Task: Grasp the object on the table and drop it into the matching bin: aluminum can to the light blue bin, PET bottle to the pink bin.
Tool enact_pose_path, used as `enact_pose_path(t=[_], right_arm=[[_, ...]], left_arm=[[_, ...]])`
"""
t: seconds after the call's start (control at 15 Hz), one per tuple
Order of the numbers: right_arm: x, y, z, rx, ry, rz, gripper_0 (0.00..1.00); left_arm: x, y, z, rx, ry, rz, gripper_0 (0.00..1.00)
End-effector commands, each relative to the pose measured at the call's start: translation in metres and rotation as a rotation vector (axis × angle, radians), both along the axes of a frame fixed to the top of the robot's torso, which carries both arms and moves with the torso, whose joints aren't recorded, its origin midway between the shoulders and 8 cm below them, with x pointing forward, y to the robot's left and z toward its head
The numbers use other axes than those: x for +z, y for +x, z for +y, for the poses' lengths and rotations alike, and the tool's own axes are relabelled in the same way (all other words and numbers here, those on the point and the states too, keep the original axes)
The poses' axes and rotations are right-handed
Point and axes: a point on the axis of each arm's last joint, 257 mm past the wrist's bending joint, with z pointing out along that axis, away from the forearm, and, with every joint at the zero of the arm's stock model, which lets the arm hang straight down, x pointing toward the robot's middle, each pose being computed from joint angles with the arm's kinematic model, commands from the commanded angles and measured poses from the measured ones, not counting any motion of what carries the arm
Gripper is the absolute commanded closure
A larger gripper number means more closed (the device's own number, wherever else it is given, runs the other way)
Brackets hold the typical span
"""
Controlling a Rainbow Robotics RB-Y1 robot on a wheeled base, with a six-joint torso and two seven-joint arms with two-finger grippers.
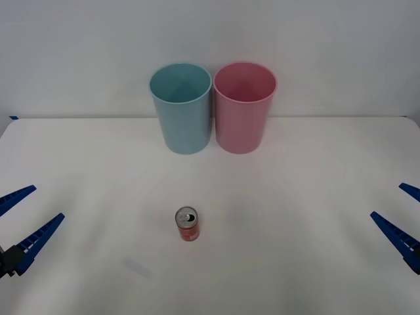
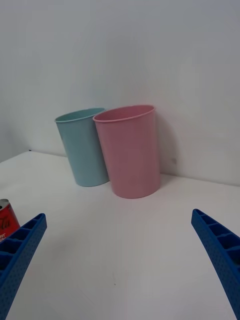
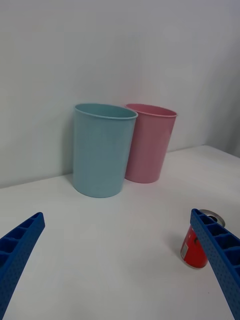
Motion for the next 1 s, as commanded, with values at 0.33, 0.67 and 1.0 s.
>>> enact_pose_path(t=[0.33,0.67,1.0], right_arm=[[-0.01,-0.001,0.011,0.017,-0.019,0.03,0.0],[-0.021,0.002,0.032,0.055,-0.009,0.05,0.0],[-0.048,0.014,0.057,0.112,0.022,0.087,0.0]], left_arm=[[0.0,0.0,0.0,0.0,0.0,0.0,0.0],[0.0,0.0,0.0,0.0,0.0,0.0,0.0],[0.0,0.0,0.0,0.0,0.0,0.0,0.0]])
